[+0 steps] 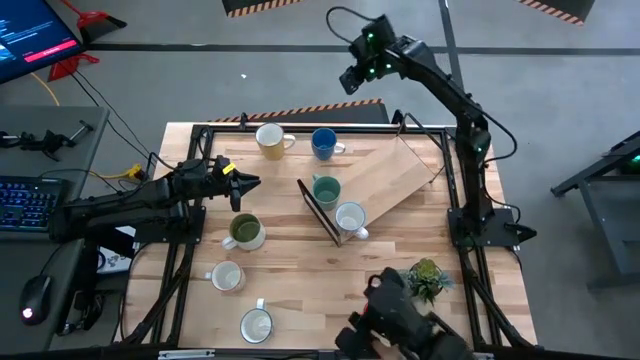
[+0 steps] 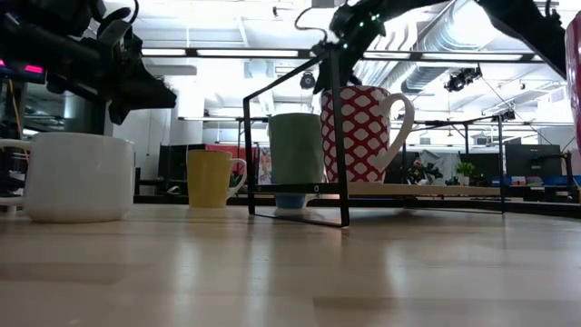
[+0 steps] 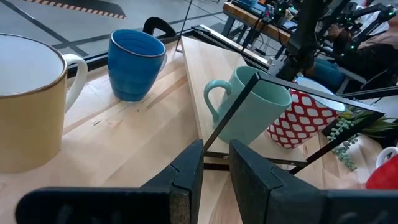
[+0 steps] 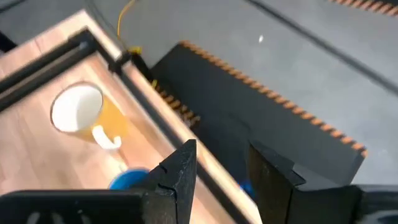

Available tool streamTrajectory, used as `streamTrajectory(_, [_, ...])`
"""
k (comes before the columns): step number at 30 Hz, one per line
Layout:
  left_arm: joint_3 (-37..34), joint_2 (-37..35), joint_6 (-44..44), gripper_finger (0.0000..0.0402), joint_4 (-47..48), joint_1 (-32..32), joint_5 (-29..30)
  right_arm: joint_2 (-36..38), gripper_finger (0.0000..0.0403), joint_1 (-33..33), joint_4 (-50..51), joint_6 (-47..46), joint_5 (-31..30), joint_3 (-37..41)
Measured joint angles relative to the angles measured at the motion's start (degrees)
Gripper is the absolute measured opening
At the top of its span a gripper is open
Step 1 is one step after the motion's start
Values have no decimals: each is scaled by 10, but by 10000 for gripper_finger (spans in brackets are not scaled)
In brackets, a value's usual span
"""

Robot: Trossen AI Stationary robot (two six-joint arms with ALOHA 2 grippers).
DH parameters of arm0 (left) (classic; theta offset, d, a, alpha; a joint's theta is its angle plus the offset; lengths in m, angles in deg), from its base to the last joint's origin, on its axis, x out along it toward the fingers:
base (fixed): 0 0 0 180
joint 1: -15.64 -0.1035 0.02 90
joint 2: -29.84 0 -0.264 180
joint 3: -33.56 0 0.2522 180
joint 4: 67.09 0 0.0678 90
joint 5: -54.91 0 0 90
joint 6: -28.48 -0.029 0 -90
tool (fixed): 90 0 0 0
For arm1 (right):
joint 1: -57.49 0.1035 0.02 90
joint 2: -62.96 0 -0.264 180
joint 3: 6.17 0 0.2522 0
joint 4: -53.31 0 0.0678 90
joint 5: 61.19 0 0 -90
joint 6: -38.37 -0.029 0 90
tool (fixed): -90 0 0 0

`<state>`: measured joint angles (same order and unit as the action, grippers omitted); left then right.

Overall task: Place coffee mugs
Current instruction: Put the blue mug on the shelf

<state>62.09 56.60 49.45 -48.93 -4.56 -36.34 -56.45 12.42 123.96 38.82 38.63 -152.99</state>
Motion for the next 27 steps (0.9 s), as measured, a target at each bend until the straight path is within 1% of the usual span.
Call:
streamTrajectory(5, [0,0,0,67,0,0,0,-19,124,22,18,10,18,0])
streamTrajectory(8, [0,0,0,67,0,0,0,-32,124,44,33,21,18,0])
streamTrajectory(11, [0,0,0,67,0,0,0,-50,124,63,47,26,-1,0])
streamTrajectory(14, [0,0,0,67,0,0,0,-72,124,78,57,39,-6,1])
streamTrajectory(18, [0,0,0,67,0,0,0,-95,124,89,57,41,-34,1])
streamTrajectory(27, [0,0,0,67,0,0,0,-113,124,98,102,30,-30,1])
